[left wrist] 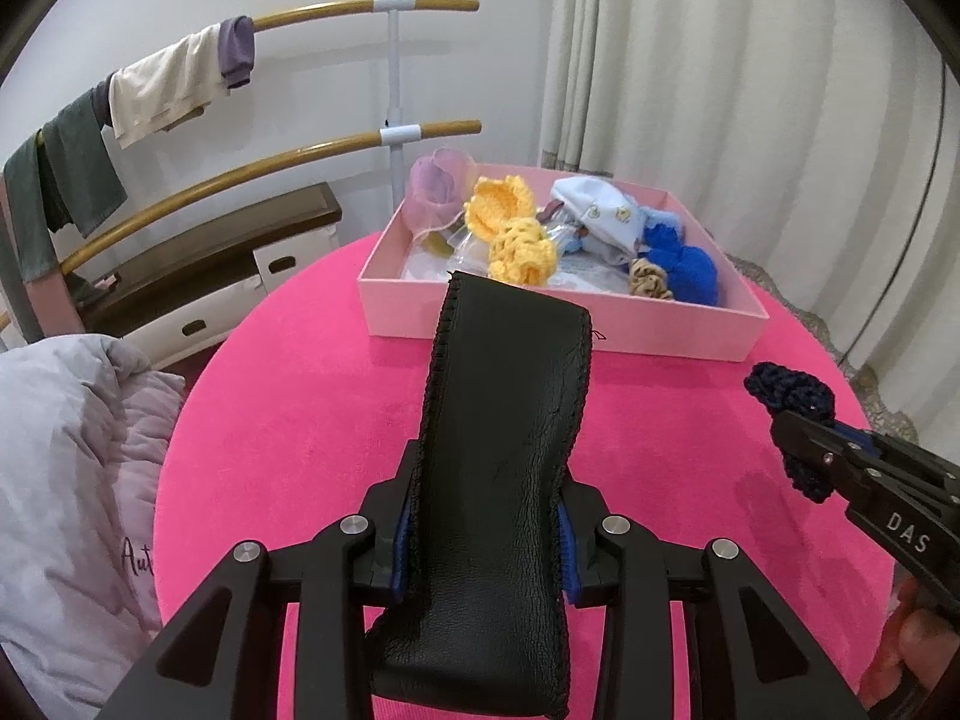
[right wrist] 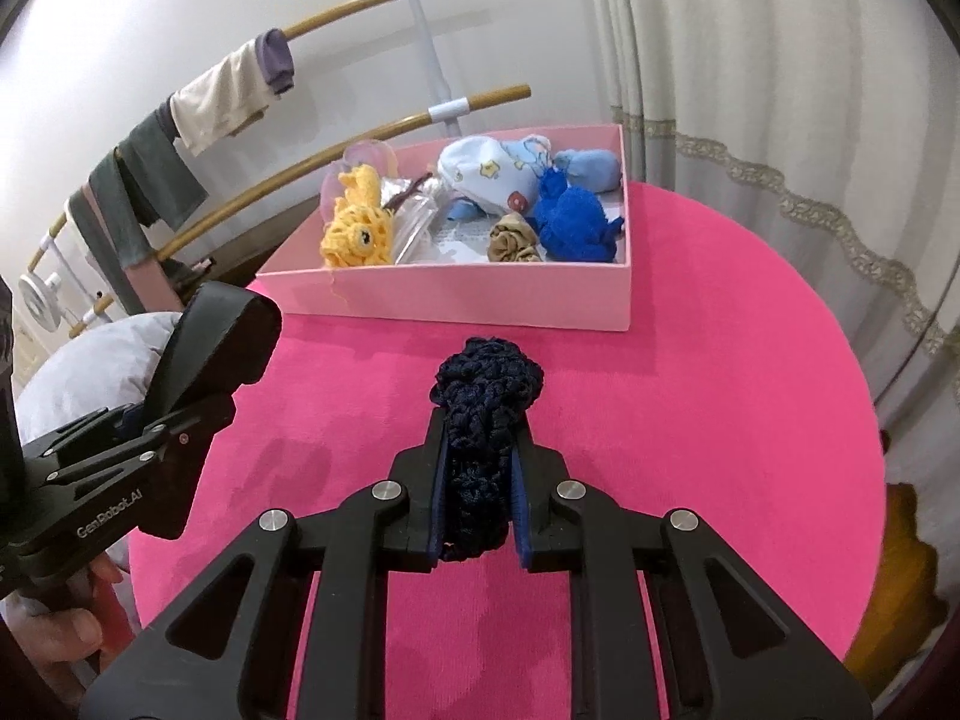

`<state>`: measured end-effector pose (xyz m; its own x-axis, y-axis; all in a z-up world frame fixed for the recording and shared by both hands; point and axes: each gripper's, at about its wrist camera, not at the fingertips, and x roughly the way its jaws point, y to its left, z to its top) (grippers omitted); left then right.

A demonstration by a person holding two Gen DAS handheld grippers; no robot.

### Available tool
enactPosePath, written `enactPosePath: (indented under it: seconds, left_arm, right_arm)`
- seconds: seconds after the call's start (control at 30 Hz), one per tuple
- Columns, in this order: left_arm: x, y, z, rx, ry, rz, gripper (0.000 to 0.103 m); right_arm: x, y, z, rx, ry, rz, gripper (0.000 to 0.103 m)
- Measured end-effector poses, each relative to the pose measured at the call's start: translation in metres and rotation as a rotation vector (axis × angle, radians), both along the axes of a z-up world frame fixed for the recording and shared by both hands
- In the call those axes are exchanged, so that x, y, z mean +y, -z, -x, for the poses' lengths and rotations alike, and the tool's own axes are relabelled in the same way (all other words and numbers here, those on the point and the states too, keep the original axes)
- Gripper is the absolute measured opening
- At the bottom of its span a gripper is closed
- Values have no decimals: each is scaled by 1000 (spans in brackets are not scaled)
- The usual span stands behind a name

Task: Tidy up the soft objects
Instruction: 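Carry the black case with the left tool while the right tool carries the navy scrunchie to the box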

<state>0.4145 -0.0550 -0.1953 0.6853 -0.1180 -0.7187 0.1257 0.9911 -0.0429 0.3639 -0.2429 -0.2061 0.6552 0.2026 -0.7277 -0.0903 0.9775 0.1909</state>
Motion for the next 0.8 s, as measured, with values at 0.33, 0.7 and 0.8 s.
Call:
enactPosePath:
  seconds: [0.33, 0.7, 0.8]
  left_arm:
    - [-8, -29, 26, -40, 2, 16, 33]
    - [-15, -74, 13, -120, -5, 53, 33]
    - [-18, -83, -2, -128, -4, 70, 33]
  right_arm:
    - [-3, -31, 18, -66, -17, -45, 16]
    - [-9, -89, -7, -182, -36, -30, 16]
    - [-11, -101, -23, -201, -37, -28, 16]
